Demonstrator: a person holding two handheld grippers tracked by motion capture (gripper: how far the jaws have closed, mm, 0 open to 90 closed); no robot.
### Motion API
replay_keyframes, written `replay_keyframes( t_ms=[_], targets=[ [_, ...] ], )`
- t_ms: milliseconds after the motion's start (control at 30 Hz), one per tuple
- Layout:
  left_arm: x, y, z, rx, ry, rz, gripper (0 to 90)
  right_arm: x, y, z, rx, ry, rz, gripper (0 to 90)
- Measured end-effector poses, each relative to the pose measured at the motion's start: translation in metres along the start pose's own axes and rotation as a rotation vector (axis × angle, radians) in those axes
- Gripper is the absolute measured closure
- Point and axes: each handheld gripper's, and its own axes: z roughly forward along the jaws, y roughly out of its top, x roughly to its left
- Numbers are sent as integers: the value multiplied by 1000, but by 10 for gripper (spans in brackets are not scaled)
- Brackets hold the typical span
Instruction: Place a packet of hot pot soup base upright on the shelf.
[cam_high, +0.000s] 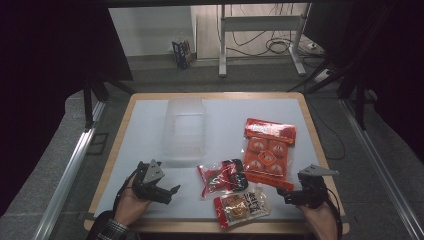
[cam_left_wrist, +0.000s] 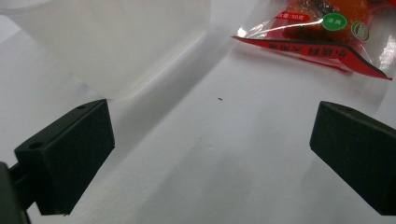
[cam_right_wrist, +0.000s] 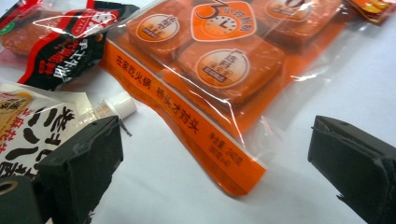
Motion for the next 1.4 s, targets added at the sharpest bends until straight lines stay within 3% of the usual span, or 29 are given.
replay_keyframes(
  t_ms=[167,300,400,933,1400],
  targets=[
    [-3,0,2,9,15,30,0,2,0,3,14,21,-15,36],
    [-7,2,1,-22,29,82,0,3,0,4,18,31,-10,60],
    [-9,2,2,-24,34,99,0,4,1,4,20,31,-21,95],
    [-10,2,0,-35,41,100,0,9,3,1,37,26,-41,463],
    [-11,2,0,-32,40,109,0,16,5,3,67,23,-97,590]
  ],
)
